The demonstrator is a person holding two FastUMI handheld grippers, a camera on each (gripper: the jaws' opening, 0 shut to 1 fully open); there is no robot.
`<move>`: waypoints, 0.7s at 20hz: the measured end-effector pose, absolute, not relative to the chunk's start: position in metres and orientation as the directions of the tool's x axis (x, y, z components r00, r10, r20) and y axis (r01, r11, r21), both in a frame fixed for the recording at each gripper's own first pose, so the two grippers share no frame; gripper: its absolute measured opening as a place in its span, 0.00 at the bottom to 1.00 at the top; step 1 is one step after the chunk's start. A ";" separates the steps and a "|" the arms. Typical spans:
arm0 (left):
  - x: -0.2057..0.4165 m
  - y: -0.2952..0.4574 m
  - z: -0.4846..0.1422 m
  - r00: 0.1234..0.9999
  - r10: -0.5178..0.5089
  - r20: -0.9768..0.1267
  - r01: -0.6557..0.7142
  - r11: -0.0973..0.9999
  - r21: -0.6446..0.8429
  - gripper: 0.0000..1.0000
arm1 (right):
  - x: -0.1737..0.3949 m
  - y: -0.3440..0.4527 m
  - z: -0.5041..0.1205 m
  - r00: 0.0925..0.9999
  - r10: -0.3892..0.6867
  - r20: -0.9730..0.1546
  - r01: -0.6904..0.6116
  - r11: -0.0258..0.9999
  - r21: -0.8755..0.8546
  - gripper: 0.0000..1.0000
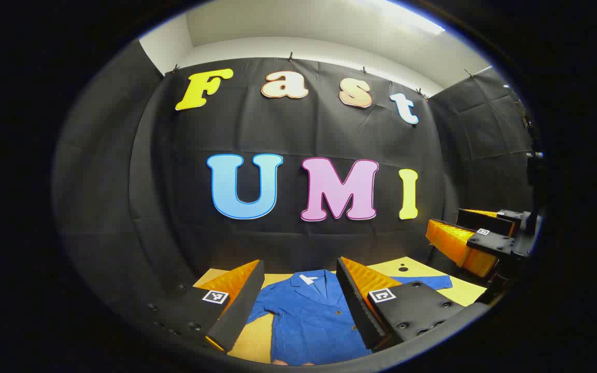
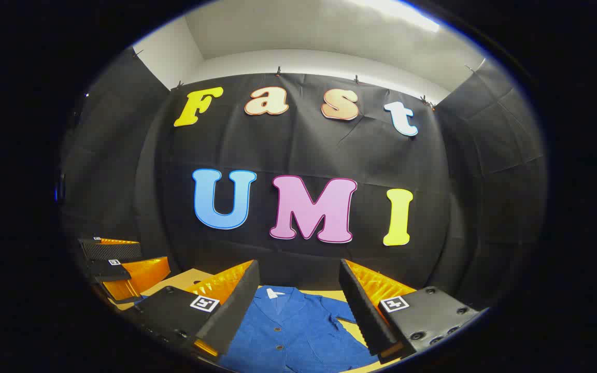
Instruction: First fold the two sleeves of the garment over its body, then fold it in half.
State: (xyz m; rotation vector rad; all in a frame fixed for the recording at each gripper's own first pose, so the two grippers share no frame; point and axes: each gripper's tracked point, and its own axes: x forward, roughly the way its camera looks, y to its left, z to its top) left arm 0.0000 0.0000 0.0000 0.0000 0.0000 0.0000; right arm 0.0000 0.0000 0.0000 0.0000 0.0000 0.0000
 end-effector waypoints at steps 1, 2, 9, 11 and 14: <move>-0.001 0.000 0.000 1.000 0.003 -0.001 -0.003 1.000 0.000 0.81 | -0.001 -0.001 0.001 1.000 0.000 0.003 0.000 1.000 0.001 0.97; -0.002 0.001 -0.001 1.000 0.006 -0.001 -0.006 1.000 0.001 0.81 | -0.002 0.000 0.004 1.000 0.002 0.009 -0.002 1.000 0.007 0.97; -0.009 0.003 0.002 1.000 0.014 0.006 -0.014 1.000 0.010 0.81 | -0.007 0.000 0.005 1.000 -0.005 0.024 0.006 1.000 -0.014 0.97; -0.011 0.003 0.004 1.000 0.017 0.011 -0.017 1.000 0.013 0.81 | -0.009 0.005 0.004 1.000 0.006 0.023 -0.006 1.000 -0.017 0.96; -0.013 0.003 0.006 1.000 0.020 0.014 -0.021 1.000 0.016 0.80 | -0.011 0.005 0.006 1.000 0.010 0.026 -0.009 1.000 -0.013 0.96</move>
